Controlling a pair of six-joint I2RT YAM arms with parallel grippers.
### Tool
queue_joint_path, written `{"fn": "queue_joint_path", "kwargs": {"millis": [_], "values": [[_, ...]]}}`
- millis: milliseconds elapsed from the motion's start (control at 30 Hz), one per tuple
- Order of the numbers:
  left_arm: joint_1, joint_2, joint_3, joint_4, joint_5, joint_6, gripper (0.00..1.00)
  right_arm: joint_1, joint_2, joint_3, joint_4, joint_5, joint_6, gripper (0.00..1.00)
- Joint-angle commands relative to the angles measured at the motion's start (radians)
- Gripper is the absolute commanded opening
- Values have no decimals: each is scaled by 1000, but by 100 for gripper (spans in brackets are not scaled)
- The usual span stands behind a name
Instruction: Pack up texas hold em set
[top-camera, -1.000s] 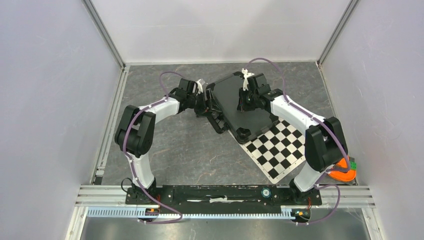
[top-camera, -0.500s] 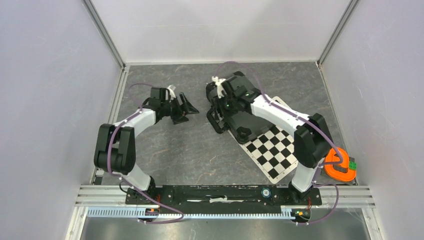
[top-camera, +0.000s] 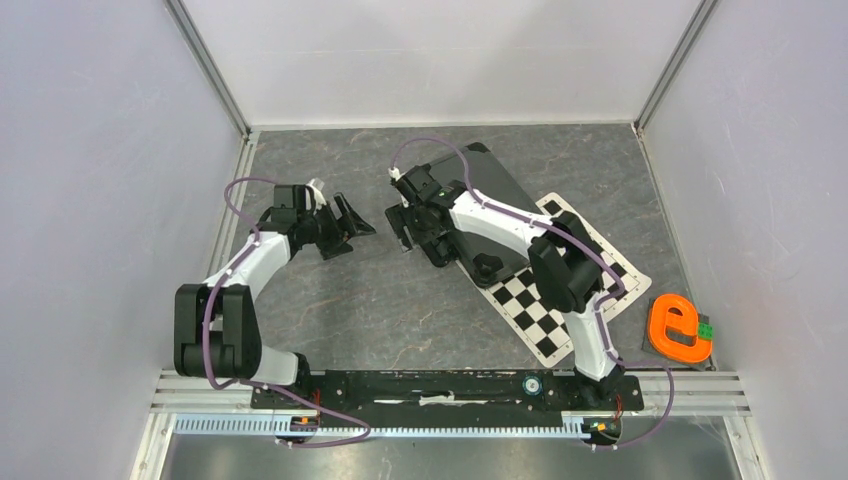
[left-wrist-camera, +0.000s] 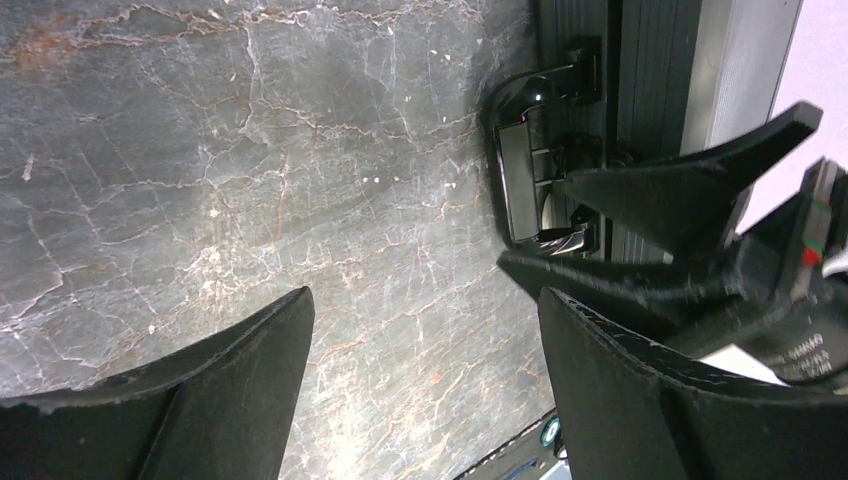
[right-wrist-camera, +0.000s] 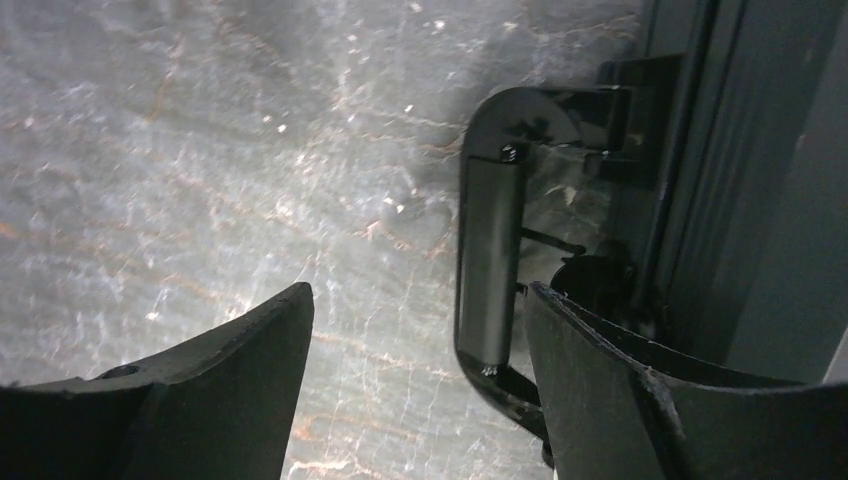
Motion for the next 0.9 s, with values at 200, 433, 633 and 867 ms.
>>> {"fn": "queue_joint_path", "kwargs": {"millis": [200, 433, 633, 867], "values": [[7, -28, -29, -19, 14, 58, 89, -1, 113, 80, 59, 104, 73, 81], [6, -8, -29, -18, 25, 70, 89, -5, 153, 94, 85, -12, 86, 78], [6, 7, -35, -15, 38, 74, 89, -45, 126, 91, 165, -232, 130, 60], [6, 73, -52, 48, 110, 32, 86, -92, 28, 80, 199, -317, 147, 41]]}}
